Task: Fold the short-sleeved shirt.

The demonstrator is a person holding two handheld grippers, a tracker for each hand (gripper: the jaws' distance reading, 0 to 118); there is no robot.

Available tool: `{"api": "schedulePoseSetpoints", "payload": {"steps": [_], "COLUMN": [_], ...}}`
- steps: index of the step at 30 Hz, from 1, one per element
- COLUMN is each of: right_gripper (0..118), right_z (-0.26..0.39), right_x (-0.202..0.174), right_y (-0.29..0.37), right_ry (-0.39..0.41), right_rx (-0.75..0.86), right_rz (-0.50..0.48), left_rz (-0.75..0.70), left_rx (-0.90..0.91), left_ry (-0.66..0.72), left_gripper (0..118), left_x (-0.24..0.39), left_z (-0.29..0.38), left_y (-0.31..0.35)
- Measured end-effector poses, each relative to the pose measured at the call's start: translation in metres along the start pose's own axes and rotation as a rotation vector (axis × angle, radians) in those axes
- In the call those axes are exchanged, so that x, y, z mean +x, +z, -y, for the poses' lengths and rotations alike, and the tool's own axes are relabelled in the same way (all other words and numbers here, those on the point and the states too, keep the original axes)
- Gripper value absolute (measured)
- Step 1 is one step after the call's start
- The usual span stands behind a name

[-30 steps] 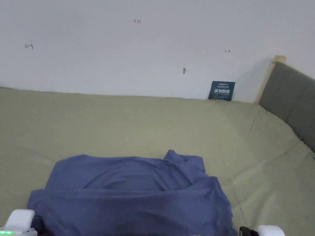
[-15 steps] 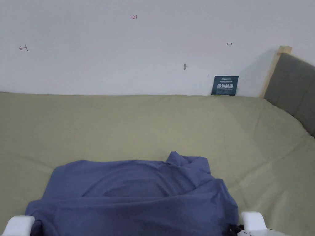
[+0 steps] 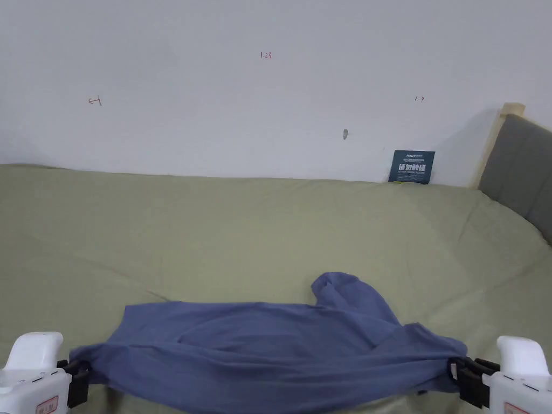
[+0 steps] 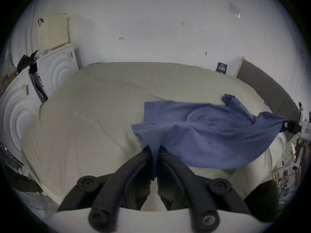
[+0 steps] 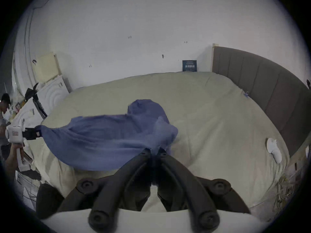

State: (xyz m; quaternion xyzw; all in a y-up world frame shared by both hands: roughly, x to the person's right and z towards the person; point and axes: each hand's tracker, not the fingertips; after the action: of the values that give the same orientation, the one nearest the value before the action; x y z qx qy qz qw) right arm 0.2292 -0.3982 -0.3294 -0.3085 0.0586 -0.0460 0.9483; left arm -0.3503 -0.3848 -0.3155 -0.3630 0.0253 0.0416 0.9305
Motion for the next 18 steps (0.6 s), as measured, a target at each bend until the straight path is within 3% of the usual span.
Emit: {"api": "schedulePoseSetpoints", "payload": {"steps": [8,15,16,17,18], "right_gripper": [7,8,12,41,69], "right_z": [0.084,0.117,0.112,0.101,0.089], "right_x": [0.0,0.002,0.001,-0.004,-0.011], "right_y": [0.015,0.009,0.014,0.022,0.032], "right_ry": [-0.004,-0.074,-0.075,-0.055,-0.05], "right_rx": [-0.13,-0.166,-0.147,-0.134,-0.122], "right_rz": [0.028,0.069,0.069,0.09,0.072], "left_rz": [-0.011,-0.007,-0.012,-0.035,-0.019], "left_rx": [-0.134,-0.166,-0.156,-0.118,-0.051], "left_ry": [0.029,0.112,0.112,0.087,0.053], "left_gripper": [5,8,22,64,95], "left_x": [-0.02,-0.039,-0.037,-0.033,-0.023], "left_z": [0.09,0.127,0.123,0.114,0.107], "left_y": [0.016,-0.006,0.001,0.014,0.033]}}
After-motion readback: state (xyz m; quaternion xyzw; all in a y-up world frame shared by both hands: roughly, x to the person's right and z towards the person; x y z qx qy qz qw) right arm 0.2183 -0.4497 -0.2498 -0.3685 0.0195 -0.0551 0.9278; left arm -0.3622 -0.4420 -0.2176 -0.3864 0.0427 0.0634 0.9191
